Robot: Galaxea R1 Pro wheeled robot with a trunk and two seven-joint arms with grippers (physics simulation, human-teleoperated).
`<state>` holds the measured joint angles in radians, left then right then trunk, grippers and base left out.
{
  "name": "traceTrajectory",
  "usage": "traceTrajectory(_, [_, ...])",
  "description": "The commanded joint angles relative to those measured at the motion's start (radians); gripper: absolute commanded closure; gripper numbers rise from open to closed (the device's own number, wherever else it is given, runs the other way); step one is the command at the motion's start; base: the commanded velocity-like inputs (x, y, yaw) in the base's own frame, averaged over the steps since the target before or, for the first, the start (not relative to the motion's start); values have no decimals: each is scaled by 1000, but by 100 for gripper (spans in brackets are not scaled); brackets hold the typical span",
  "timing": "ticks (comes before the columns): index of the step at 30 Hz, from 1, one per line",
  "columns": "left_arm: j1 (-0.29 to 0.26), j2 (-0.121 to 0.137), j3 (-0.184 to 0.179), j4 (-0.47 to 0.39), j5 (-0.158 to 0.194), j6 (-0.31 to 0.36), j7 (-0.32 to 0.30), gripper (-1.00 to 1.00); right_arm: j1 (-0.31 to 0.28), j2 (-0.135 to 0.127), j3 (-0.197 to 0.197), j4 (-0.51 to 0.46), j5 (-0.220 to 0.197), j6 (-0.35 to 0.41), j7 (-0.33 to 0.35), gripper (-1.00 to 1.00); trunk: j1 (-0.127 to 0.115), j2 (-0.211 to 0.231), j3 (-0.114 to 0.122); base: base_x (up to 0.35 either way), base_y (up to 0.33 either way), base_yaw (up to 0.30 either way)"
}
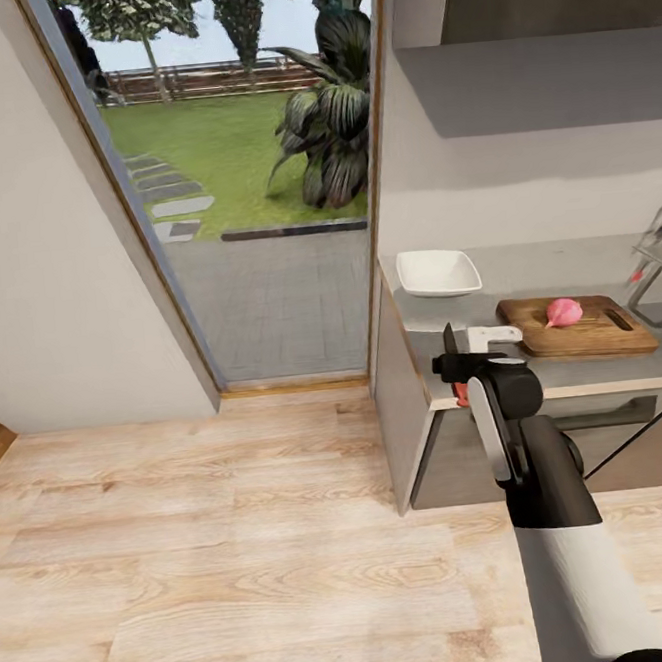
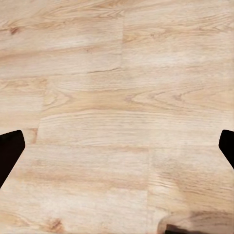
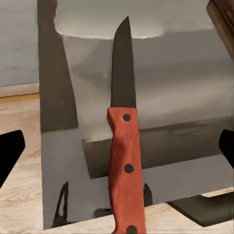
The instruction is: In the kitchen, take the Vidalia onion out of the sink, dice it on the chopping board with the paring knife, put the diced onion into the bowl on the countertop, then place both the paring knife and the chopping board into the sink.
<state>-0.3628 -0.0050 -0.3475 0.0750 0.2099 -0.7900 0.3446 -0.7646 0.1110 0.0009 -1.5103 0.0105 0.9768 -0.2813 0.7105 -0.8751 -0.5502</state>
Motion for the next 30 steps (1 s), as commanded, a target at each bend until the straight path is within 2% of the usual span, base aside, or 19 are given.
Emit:
traceTrajectory(1, [-1, -1, -8, 3, 6, -5, 2, -100, -1, -8, 0, 10, 0, 4, -1, -100, 0, -1, -1, 0, 0, 0])
traceTrajectory(10, [-1, -1, -8, 3, 6, -3, 2, -100, -1, -58, -2, 59, 1, 3, 25, -100, 0, -1, -1, 0, 0, 0])
traceTrajectory(13, [-2, -1, -8, 3, 6, -3, 2, -100, -1, -66, -2, 62, 2, 3, 39, -100, 0, -1, -1, 0, 0, 0])
traceTrajectory(30, [-1, -3, -7, 3, 8, -2, -2, -100, -12, -64, -1, 103, -2, -11, 45, -100, 0, -1, -1, 0, 0, 0])
